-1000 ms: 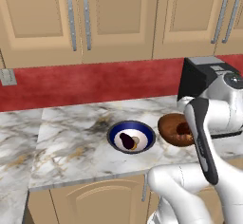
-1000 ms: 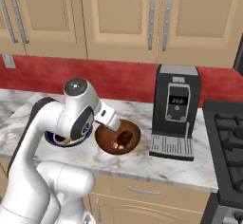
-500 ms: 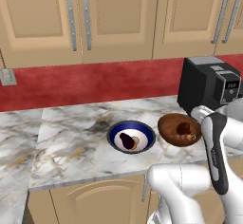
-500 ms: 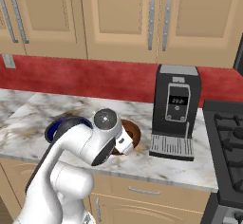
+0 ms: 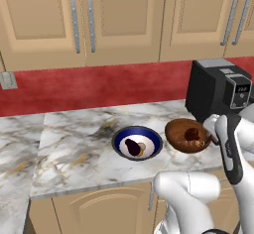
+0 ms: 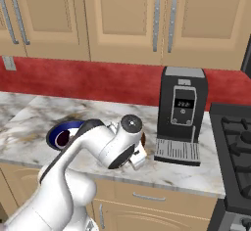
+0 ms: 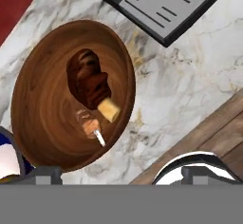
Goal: Place the bowl containing the steak and kebab skewer in the microwave. Close the microwave door and press the start button to microwave the meal.
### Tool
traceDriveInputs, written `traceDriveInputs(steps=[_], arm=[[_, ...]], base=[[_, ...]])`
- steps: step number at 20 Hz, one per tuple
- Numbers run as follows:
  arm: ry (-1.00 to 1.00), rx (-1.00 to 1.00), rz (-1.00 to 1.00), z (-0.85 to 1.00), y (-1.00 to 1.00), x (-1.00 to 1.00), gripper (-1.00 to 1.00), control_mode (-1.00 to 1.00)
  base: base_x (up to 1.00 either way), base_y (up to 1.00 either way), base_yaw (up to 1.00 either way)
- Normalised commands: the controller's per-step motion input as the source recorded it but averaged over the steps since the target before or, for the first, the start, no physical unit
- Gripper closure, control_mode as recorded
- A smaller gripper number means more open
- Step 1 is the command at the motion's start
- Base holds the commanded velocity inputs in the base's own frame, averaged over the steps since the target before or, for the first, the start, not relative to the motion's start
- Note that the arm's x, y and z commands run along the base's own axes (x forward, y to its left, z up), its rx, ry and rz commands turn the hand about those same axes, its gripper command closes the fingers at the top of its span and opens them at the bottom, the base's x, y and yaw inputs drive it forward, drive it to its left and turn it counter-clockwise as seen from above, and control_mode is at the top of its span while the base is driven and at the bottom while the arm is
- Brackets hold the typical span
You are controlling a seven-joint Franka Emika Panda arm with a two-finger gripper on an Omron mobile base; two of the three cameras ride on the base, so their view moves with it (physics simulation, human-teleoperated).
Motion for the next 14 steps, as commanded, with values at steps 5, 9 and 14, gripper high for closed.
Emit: traceDriveInputs(steps=[5,9,14], arm=[[0.1,0.08,0.0,-0.32,-0.02,0.26,-1.0,-1.0],[-0.07,0.07,0.0,-0.33,0.0,0.24,-1.0,-1.0],[-0.12,0.04,0.0,-0.43,0.0,0.24,-1.0,-1.0]], base=[[0.0,0.0,0.0],[0.0,0.0,0.0],[0.0,0.0,0.0]])
